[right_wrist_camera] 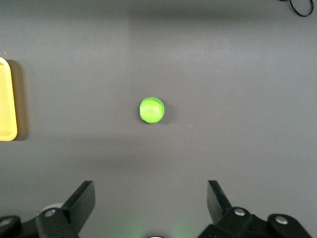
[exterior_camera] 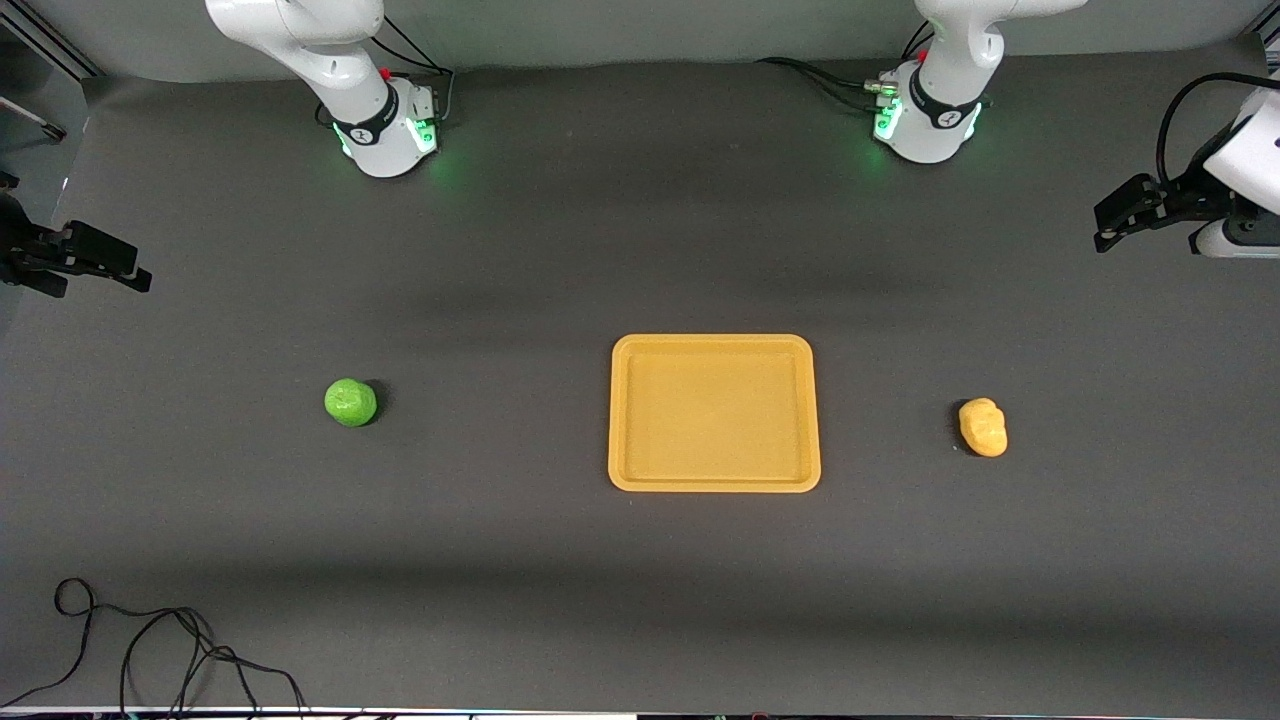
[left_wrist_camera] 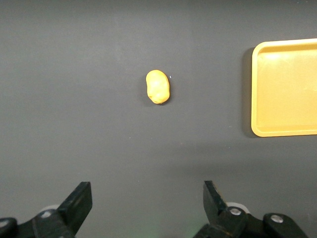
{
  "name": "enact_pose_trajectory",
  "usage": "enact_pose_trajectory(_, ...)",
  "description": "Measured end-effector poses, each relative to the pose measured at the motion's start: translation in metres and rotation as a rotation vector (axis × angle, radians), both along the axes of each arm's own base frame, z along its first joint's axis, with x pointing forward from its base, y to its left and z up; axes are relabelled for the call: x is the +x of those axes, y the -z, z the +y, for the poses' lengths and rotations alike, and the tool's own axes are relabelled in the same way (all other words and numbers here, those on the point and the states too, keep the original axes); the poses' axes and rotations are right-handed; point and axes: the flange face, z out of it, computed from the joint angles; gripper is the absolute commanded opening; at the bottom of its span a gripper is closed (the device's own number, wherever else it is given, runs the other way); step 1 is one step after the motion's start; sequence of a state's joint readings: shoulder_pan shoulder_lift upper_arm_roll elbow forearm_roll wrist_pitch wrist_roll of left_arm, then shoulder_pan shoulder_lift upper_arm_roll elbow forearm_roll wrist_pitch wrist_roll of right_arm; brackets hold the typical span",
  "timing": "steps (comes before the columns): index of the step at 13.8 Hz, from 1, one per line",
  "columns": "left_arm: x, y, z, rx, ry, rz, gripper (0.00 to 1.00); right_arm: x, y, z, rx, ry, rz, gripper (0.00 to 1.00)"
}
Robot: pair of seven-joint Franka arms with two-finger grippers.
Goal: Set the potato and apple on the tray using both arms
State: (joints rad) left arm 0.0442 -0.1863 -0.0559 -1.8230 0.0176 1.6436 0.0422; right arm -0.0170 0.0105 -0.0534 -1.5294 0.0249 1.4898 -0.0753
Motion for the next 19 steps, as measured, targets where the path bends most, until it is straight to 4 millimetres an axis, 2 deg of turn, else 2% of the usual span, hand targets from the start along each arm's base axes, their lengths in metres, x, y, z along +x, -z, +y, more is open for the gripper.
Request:
enact_pose_trajectory(10,0.001,-0.001,0.0,0.0,0.0,-0.009,1.0,0.001,0.002,0.0,-0.002,-0.001,0.005,1.0)
enact_pose_trajectory(13,0.01,0.006,0.001,-0.002,-0.001,-0.029,1.0,0.001,0.003,-0.004,-0.033,-0.009,0.007,1.0)
enact_pose_trajectory(15,0.028,0.031,0.002,-0.005,0.0,-0.029,1.0,0.002,0.004,-0.005,-0.046,-0.022,0.01,1.0)
enact_pose_trajectory(19,0.076,0.111,0.003,-0.014,0.001,-0.003,1.0,0.009,0.017,-0.006,-0.053,-0.03,0.034,1.0)
